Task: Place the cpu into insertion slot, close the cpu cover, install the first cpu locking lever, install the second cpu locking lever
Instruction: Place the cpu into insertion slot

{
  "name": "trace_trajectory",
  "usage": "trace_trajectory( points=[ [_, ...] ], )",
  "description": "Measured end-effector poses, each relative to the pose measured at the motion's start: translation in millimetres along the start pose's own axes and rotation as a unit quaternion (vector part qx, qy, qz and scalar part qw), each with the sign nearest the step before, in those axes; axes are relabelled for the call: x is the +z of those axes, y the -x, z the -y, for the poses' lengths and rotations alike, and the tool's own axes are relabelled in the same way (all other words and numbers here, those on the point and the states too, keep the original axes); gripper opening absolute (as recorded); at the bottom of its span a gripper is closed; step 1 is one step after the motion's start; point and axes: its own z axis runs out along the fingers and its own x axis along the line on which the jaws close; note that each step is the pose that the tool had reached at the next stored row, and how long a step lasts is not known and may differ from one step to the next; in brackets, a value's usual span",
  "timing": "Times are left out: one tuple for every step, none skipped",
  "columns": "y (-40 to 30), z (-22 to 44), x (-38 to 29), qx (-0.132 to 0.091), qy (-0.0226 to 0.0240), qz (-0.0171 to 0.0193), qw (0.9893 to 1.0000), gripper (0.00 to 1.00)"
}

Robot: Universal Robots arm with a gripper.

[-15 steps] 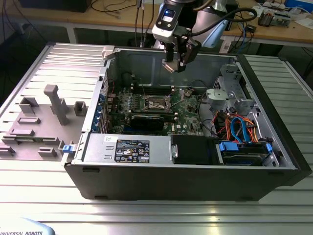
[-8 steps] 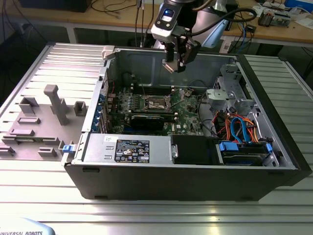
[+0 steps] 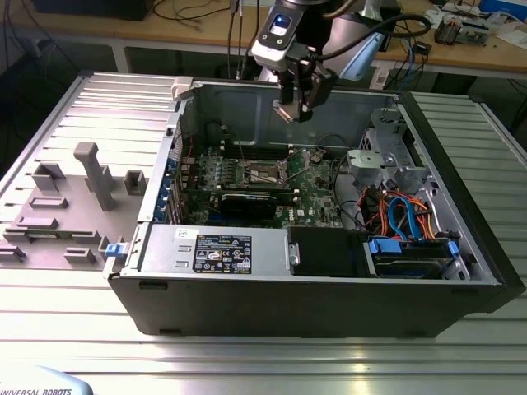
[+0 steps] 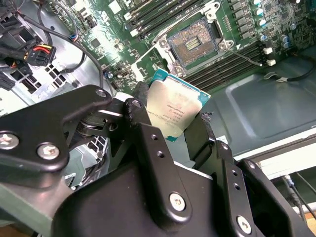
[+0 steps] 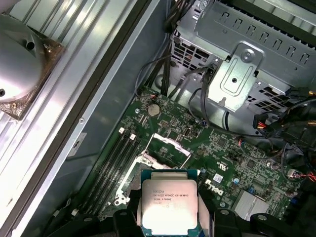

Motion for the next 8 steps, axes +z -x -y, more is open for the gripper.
trace_trajectory(
  points=[
    [0.0,0.0,0.1,0.010,0.0002,0.0009,1.0000,0.54],
    [0.0,0.0,0.2,0.022,0.0004,0.0019,0.9997,0.54],
    [0.0,0.0,0.3,0.033,0.0005,0.0028,0.9995,0.54],
    [0.0,0.0,0.4,0.048,0.0008,0.0041,0.9988,0.54],
    [0.0,0.0,0.4,0.051,0.0008,0.0044,0.9987,0.54],
    [0.0,0.0,0.4,0.054,0.0008,0.0046,0.9985,0.54],
    [0.0,0.0,0.5,0.058,0.0009,0.0049,0.9983,0.54],
    [0.0,0.0,0.5,0.060,0.0010,0.0051,0.9982,0.54]
  ],
)
